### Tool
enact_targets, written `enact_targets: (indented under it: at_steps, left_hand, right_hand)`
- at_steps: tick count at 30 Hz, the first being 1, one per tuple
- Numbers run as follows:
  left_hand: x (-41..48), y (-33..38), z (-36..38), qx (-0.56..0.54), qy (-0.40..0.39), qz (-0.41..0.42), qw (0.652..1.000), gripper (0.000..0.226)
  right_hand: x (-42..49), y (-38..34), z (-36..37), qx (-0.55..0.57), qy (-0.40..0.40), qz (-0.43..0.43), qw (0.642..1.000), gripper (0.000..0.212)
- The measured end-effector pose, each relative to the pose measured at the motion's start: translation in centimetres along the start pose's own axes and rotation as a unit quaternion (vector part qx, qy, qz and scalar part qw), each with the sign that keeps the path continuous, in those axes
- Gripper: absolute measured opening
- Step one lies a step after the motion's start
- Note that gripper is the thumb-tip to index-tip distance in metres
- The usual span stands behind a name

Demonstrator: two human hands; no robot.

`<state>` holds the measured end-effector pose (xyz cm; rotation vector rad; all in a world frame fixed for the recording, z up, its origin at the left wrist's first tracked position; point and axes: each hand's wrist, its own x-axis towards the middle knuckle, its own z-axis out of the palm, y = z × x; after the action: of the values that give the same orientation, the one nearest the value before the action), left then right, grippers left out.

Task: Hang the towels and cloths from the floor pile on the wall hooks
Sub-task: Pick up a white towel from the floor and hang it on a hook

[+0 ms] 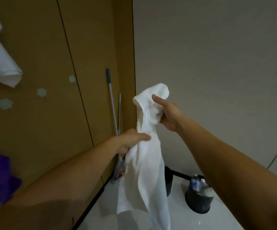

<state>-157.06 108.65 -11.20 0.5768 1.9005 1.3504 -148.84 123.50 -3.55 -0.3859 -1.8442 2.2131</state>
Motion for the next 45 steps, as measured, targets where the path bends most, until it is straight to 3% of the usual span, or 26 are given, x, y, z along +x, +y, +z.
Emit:
enact_targets:
  at_steps: [2, 5, 9, 12, 15, 18, 21, 24, 26, 29, 32, 34, 37, 41, 45]
  left_hand:
    - [-0.7, 1.1, -2.1, -0.073, 0.044, -0.003, 0.996, 0.044]
    - [-1.4, 3.0, -5.4, -0.177, 0.095, -0.016, 0.979, 0.050]
    - [-2.5, 4.1, -8.6, -0.238, 0.086, -0.010, 0.967, 0.040]
    - [-3.4, 3.3, -11.0, -0.264, 0.105, 0.023, 0.958, 0.044]
    - [-4.7, 2.4, -12.6, -0.253, 0.082, 0.042, 0.963, 0.049]
    - [-6.2, 1.6, -14.1, -0.165, 0.102, 0.068, 0.979, 0.054]
    - [-7.5, 0.6, -16.1, -0.060, 0.129, 0.072, 0.987, 0.057]
    - [-8.5, -0.7, -17.7, 0.057, 0.188, 0.075, 0.978, 0.027]
    - [-9.0, -1.1, -18.7, 0.060, 0.270, 0.093, 0.956, 0.010]
    - [-9.6, -1.4, -20.5, 0.010, 0.358, 0.075, 0.931, 0.014]
    - [-11.0, -2.2, -22.3, -0.075, 0.373, 0.020, 0.925, 0.017]
    - [-12.0, -3.0, -23.5, -0.098, 0.351, -0.004, 0.931, 0.022]
    - [-13.0, -3.8, -24.5, -0.042, 0.361, -0.036, 0.931, 0.032]
    - [-13.5, -2.6, -24.2, 0.081, 0.451, -0.025, 0.888, 0.042]
    - [-12.8, -1.3, -23.2, 0.139, 0.470, -0.023, 0.872, 0.038]
  right_hand:
    - [0.1, 1.6, 1.4, -0.045, 0.010, 0.030, 0.998, 0.074]
    - [0.1, 4.7, 4.3, -0.098, -0.014, 0.061, 0.993, 0.081]
    - [0.0, 7.2, 8.2, -0.160, -0.082, 0.024, 0.983, 0.075]
    - [0.5, 7.9, 10.7, -0.296, -0.018, -0.047, 0.954, 0.079]
    - [1.1, 8.3, 13.0, -0.357, 0.018, -0.101, 0.928, 0.056]
    - [1.6, 8.0, 15.0, -0.306, 0.011, -0.124, 0.944, 0.028]
    - [1.7, 7.5, 16.8, -0.240, 0.033, -0.119, 0.963, 0.032]
    - [2.1, 6.7, 18.3, -0.190, 0.058, -0.135, 0.971, 0.028]
    - [2.4, 6.4, 18.9, -0.202, 0.061, -0.124, 0.969, 0.029]
    - [3.1, 6.6, 17.9, -0.229, 0.096, -0.089, 0.965, 0.030]
    - [3.9, 6.5, 15.4, -0.152, 0.199, -0.022, 0.968, 0.042]
    - [4.3, 6.2, 13.5, -0.087, 0.233, 0.012, 0.969, 0.034]
    - [4.9, 5.3, 11.4, -0.029, 0.220, 0.029, 0.975, 0.026]
    - [5.2, 3.8, 10.8, 0.030, 0.168, 0.031, 0.985, 0.026]
    - [5.1, 2.9, 10.7, 0.137, 0.085, -0.004, 0.987, 0.024]
